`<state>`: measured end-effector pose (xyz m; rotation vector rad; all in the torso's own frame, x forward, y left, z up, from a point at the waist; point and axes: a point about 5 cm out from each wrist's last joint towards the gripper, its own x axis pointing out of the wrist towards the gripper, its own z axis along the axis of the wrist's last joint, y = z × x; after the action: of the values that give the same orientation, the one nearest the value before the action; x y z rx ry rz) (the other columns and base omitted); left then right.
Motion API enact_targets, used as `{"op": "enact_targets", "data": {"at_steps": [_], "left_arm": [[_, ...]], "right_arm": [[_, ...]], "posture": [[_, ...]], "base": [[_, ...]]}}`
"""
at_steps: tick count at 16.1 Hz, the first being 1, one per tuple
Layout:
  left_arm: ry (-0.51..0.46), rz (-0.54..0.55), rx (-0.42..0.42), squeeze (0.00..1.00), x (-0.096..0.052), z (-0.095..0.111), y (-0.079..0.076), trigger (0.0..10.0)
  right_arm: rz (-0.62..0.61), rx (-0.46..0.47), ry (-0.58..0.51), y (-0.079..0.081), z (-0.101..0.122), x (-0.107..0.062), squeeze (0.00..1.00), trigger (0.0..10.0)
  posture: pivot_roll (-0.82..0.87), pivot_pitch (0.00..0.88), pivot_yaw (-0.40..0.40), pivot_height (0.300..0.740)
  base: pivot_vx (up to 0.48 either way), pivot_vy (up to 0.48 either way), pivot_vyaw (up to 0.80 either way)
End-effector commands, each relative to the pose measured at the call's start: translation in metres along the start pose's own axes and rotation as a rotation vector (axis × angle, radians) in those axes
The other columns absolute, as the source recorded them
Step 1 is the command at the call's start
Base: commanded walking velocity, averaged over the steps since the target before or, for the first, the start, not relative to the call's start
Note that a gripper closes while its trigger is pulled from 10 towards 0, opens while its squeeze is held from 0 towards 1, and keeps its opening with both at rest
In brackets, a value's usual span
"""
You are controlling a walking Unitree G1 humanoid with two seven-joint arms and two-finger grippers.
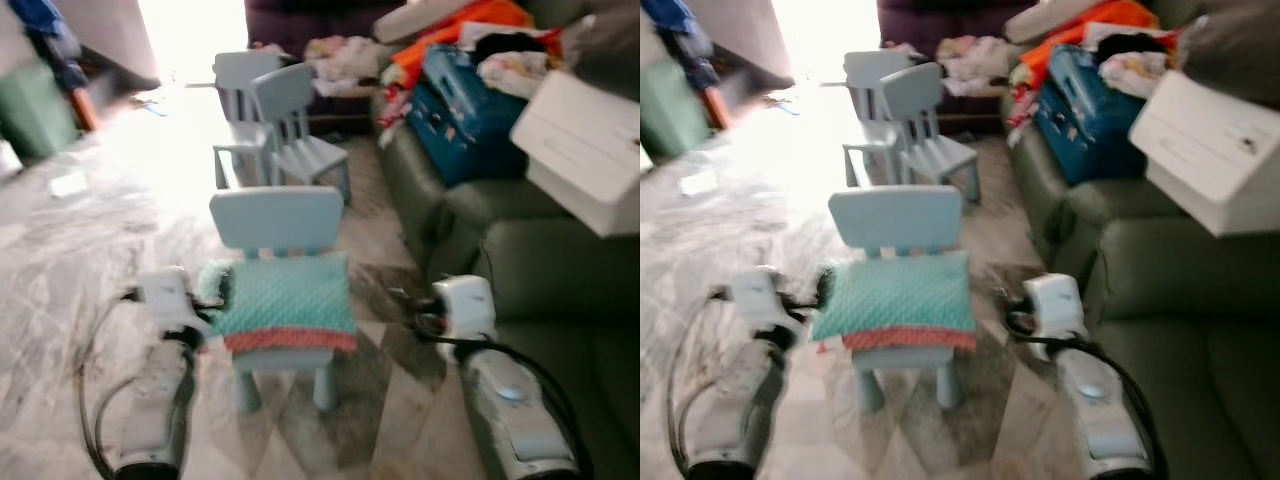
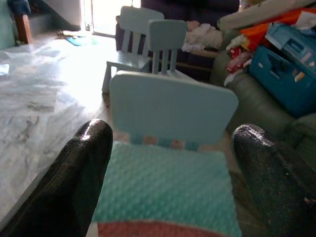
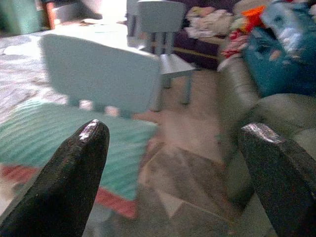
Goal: Move the pillow to the sofa
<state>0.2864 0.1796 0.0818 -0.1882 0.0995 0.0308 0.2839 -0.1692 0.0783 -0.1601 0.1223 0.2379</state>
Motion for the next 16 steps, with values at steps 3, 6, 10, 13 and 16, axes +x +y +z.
{"op": "enact_targets", "data": {"at_steps": [3, 6, 10, 13, 16], "left_arm": [[-0.012, 0.039, 0.02, 0.0, -0.0007, 0.0055, 0.0126, 10.0], [-0.006, 0.044, 0.007, 0.0, -0.0012, 0.0042, 0.0118, 10.0], [-0.003, 0.046, 0.015, 0.0, -0.001, 0.0039, 0.0128, 10.0], [0.006, 0.045, -0.003, 0.0, -0.0009, 0.0029, 0.0118, 10.0], [-0.006, 0.028, -0.024, 0.0, 0.0004, 0.0039, 0.0076, 10.0]], "right_arm": [[0.033, -0.001, -0.02, 0.0084, 0.0055, 0.0048, 0.0, 10.0], [0.032, -0.002, -0.016, 0.0074, 0.0046, 0.0042, 0.0, 10.0], [0.032, -0.002, -0.016, 0.0077, 0.0044, 0.004, 0.0, 10.0], [0.03, -0.002, -0.015, 0.0077, 0.0044, 0.0041, 0.0, 10.0], [0.028, 0.0, -0.013, 0.0076, 0.0035, 0.0036, 0.0, 10.0]], "posture": [[-0.08, 0.0, -0.004, 0.74], [-0.08, 0.0, -0.002, 0.74], [-0.08, 0.0, -0.004, 0.74], [-0.08, 0.0, -0.001, 0.74], [-0.08, 0.0, 0.0, 0.74]], "base": [[0.439, 0.0, 0.0], [0.34, 0.251, 0.0], [0.269, 0.398, 0.0], [0.18, 0.406, 0.0], [0.0, 0.306, 0.0]]}}
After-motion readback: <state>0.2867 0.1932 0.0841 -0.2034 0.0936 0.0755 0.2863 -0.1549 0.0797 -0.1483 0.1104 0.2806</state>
